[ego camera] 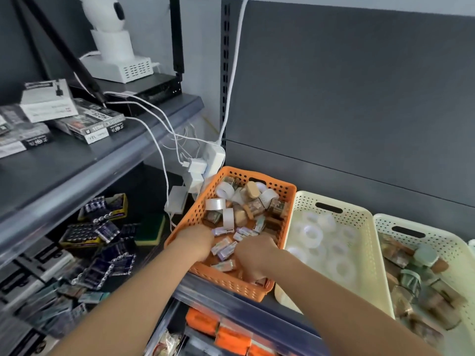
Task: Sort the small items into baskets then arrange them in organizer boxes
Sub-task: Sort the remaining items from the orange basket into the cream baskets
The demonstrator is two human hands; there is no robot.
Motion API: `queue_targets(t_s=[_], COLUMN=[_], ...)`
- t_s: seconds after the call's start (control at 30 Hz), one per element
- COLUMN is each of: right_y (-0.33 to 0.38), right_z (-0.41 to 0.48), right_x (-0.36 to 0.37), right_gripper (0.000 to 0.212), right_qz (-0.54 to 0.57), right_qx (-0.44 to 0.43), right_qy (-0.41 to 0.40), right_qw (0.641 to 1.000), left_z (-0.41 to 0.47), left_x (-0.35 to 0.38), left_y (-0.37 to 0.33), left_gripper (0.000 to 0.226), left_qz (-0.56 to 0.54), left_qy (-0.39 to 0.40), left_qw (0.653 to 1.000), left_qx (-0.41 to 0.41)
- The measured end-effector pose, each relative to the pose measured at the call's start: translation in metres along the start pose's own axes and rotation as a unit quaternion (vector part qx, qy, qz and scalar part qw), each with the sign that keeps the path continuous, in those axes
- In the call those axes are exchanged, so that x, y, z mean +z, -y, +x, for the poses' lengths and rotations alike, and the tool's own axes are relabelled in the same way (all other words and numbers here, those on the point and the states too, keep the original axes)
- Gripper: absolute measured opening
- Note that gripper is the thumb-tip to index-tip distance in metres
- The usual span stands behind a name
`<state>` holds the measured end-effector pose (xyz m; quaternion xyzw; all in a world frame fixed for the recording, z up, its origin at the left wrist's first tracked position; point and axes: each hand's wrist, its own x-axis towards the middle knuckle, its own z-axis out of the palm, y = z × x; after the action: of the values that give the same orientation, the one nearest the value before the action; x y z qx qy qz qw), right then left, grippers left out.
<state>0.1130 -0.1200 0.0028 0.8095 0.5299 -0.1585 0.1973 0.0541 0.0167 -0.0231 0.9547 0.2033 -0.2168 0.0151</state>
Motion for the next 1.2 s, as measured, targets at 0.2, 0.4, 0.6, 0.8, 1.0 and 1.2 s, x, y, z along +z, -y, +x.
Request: queue_targets(t_s=[0.2,0.4,0.6,0.8,1.0,1.2], right_y=[-0.003,0.000,-0.002,0.000,-0.002,-0.006], right_z=[0.000,0.002,0.004,0.004,0.004,0.006], right_x=[0.005,0.009,0.011,0.012,0.015,0.017], right_gripper=[0.005,0.009,0.003,0.007,0.019,0.043], right_qz=[0.019,0.022,0.009,-0.032,0.069,0.177], right_qx=[-0.020,-0.022,0.026,0.000,0.032,0.077], right_qy=[-0.001,-0.036,-0.064,-0.035,-0.074,-0.127], right_qw=[1.000,0.999,0.998,0.999,0.994,0.973], left_z=[0.011,0.020,0.014,0.008,0.006,0.008], left_x=[0.002,-0.002,0.006,0.000,0.003,0.004], left_y=[-0.004,0.001,-0.012,-0.019,-0.027,-0.027], left_gripper=[0.029,0.050,0.090,0.054,0.051,0.050], left_qz=[-0.021,-0.275,-0.178,-0.165,-0.160,-0.197], left_qy=[0.001,-0.015,0.039,0.106,0.094,0.093], left_qw=[0.999,0.961,0.983,0.980,0.981,0.975], left_qx=[0.040,0.038,0.034,0.032,0.050,0.045])
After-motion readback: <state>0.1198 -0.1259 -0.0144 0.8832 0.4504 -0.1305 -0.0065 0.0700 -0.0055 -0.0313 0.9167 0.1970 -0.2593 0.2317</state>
